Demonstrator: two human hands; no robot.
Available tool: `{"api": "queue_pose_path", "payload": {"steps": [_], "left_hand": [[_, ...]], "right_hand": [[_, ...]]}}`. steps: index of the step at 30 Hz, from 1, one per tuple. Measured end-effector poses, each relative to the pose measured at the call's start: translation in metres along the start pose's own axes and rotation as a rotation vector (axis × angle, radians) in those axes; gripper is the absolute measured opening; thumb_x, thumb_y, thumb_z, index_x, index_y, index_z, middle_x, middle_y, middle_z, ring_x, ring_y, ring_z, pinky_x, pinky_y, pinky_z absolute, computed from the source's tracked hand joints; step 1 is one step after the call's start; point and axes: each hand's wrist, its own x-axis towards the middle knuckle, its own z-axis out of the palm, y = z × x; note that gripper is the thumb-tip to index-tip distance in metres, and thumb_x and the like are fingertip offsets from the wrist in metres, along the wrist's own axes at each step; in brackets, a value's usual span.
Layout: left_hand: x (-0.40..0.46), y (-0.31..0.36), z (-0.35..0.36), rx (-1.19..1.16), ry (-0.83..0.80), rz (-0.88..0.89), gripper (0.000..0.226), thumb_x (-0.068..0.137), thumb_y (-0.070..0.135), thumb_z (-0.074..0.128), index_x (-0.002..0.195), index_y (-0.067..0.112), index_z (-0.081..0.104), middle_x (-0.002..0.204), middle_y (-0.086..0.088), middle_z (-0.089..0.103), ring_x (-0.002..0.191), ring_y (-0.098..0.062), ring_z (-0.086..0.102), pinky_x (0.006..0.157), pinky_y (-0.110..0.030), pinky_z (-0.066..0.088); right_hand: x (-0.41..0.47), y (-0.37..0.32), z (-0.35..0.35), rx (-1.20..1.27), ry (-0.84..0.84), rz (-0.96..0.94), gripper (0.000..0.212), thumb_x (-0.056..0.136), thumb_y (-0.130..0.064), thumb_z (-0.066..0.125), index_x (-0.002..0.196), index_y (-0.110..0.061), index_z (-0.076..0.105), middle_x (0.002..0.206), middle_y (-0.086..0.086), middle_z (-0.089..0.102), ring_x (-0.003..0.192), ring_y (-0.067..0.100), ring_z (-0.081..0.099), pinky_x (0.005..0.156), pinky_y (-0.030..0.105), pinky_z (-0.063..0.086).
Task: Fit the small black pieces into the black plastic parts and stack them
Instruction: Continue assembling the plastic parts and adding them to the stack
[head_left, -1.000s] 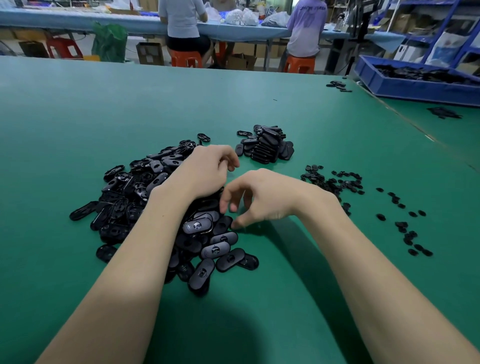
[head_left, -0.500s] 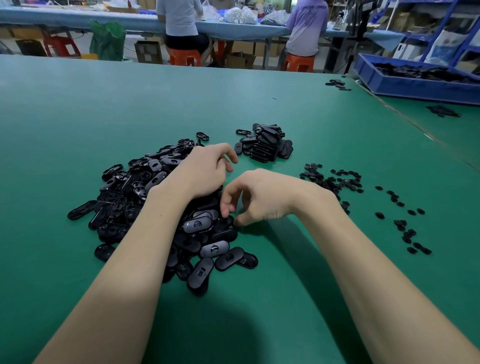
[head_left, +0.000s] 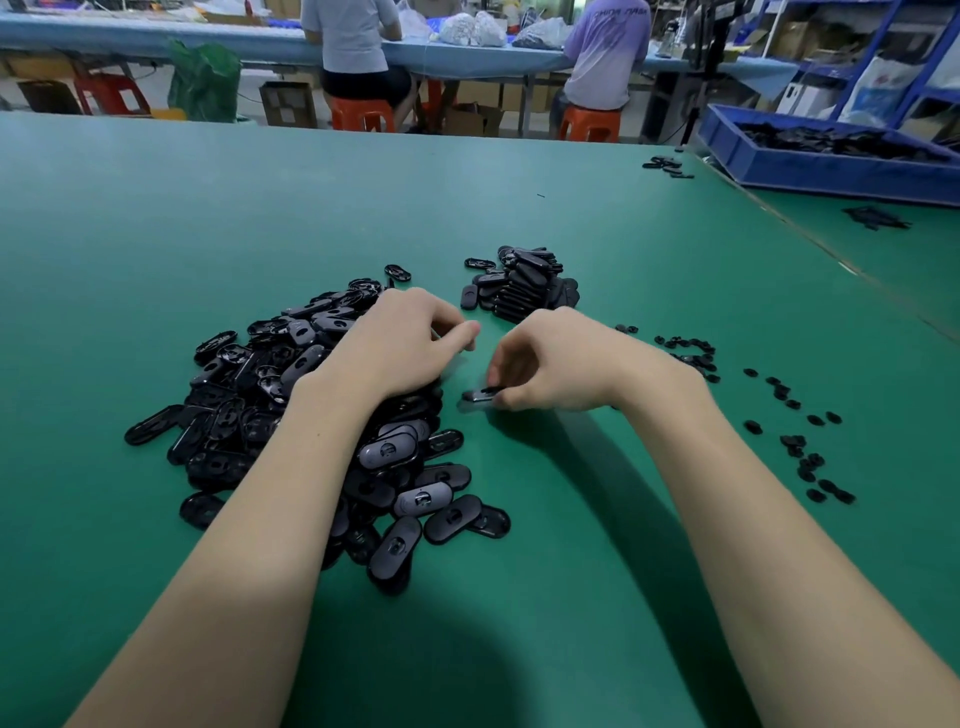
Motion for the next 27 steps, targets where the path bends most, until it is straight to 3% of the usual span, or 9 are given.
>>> {"api": "queue_pose_path", "payload": {"steps": [7, 12, 14, 15, 18, 20, 23, 25, 27], "left_hand": [[-0.003, 0.027, 0.011, -0.287, -0.137, -0.064, 0.007, 0.09, 0.038, 0.07, 0.092, 0.032, 0.073, 0.082, 0.006, 0.076, 0.066, -0.003, 0.06, 0.069, -0.024, 0.046], [-0.002, 0.028, 0.014, -0.406, -0.116, -0.19, 0.006, 0.086, 0.024, 0.073, 0.09, 0.028, 0.074, 0.088, -0.001, 0.077, 0.066, -0.007, 0.062, 0.07, -0.024, 0.054], [-0.003, 0.027, 0.014, -0.438, -0.11, -0.217, 0.006, 0.085, 0.021, 0.074, 0.09, 0.025, 0.075, 0.089, -0.005, 0.077, 0.071, -0.012, 0.063, 0.082, -0.031, 0.056], [-0.003, 0.027, 0.014, -0.459, -0.109, -0.223, 0.006, 0.086, 0.021, 0.074, 0.09, 0.025, 0.075, 0.089, -0.005, 0.077, 0.07, -0.014, 0.062, 0.079, -0.029, 0.057], [-0.003, 0.029, 0.014, -0.496, -0.107, -0.242, 0.004, 0.087, 0.023, 0.072, 0.089, 0.026, 0.074, 0.084, 0.004, 0.077, 0.06, -0.011, 0.06, 0.054, -0.013, 0.046], [-0.002, 0.029, 0.015, -0.535, -0.112, -0.244, 0.006, 0.089, 0.019, 0.07, 0.09, 0.023, 0.074, 0.08, 0.003, 0.075, 0.059, -0.012, 0.063, 0.067, -0.018, 0.053], [-0.002, 0.029, 0.018, -0.579, -0.126, -0.247, 0.012, 0.092, 0.01, 0.065, 0.092, 0.017, 0.075, 0.089, -0.013, 0.075, 0.063, -0.015, 0.068, 0.087, -0.035, 0.059], [-0.003, 0.028, 0.019, -0.602, -0.132, -0.256, 0.017, 0.092, 0.004, 0.062, 0.091, 0.015, 0.075, 0.097, -0.016, 0.075, 0.065, -0.016, 0.07, 0.084, -0.033, 0.061], [-0.002, 0.027, 0.02, -0.62, -0.135, -0.261, 0.018, 0.091, 0.0, 0.062, 0.09, 0.013, 0.075, 0.098, -0.015, 0.076, 0.067, -0.015, 0.071, 0.075, -0.026, 0.061]], "right_hand": [[-0.003, 0.022, -0.007, 0.094, 0.192, 0.029, 0.012, 0.081, -0.026, 0.083, 0.092, -0.025, 0.079, 0.082, -0.012, 0.076, 0.082, 0.0, 0.07, 0.078, 0.017, 0.051], [-0.004, 0.03, -0.008, 0.083, 0.228, 0.098, 0.017, 0.089, -0.046, 0.073, 0.09, -0.03, 0.078, 0.083, -0.015, 0.074, 0.083, 0.0, 0.067, 0.074, 0.019, 0.051], [-0.006, 0.041, -0.009, 0.043, 0.311, 0.19, 0.026, 0.098, -0.038, 0.064, 0.084, -0.021, 0.078, 0.078, -0.008, 0.075, 0.078, 0.012, 0.069, 0.07, 0.024, 0.051], [-0.007, 0.047, -0.01, 0.048, 0.319, 0.233, 0.029, 0.101, -0.033, 0.061, 0.082, -0.018, 0.078, 0.076, -0.006, 0.075, 0.076, 0.016, 0.07, 0.07, 0.025, 0.053], [-0.014, 0.061, -0.014, 0.045, 0.266, 0.329, 0.029, 0.104, -0.024, 0.053, 0.093, -0.014, 0.079, 0.08, -0.005, 0.077, 0.077, 0.013, 0.069, 0.078, 0.027, 0.054], [-0.016, 0.068, -0.016, 0.029, 0.264, 0.368, 0.029, 0.105, -0.018, 0.049, 0.1, -0.011, 0.077, 0.085, -0.006, 0.077, 0.087, 0.017, 0.069, 0.085, 0.032, 0.056], [-0.015, 0.074, -0.018, -0.022, 0.264, 0.434, 0.031, 0.098, -0.005, 0.038, 0.108, 0.004, 0.066, 0.103, 0.011, 0.075, 0.105, 0.037, 0.066, 0.09, 0.046, 0.056], [-0.016, 0.075, -0.016, -0.075, 0.24, 0.461, 0.033, 0.091, -0.001, 0.034, 0.106, -0.001, 0.063, 0.115, 0.014, 0.07, 0.111, 0.038, 0.063, 0.092, 0.047, 0.056], [-0.017, 0.077, -0.015, -0.096, 0.252, 0.453, 0.045, 0.087, -0.001, 0.037, 0.12, -0.013, 0.066, 0.121, 0.003, 0.07, 0.114, 0.031, 0.061, 0.095, 0.041, 0.054]]}}
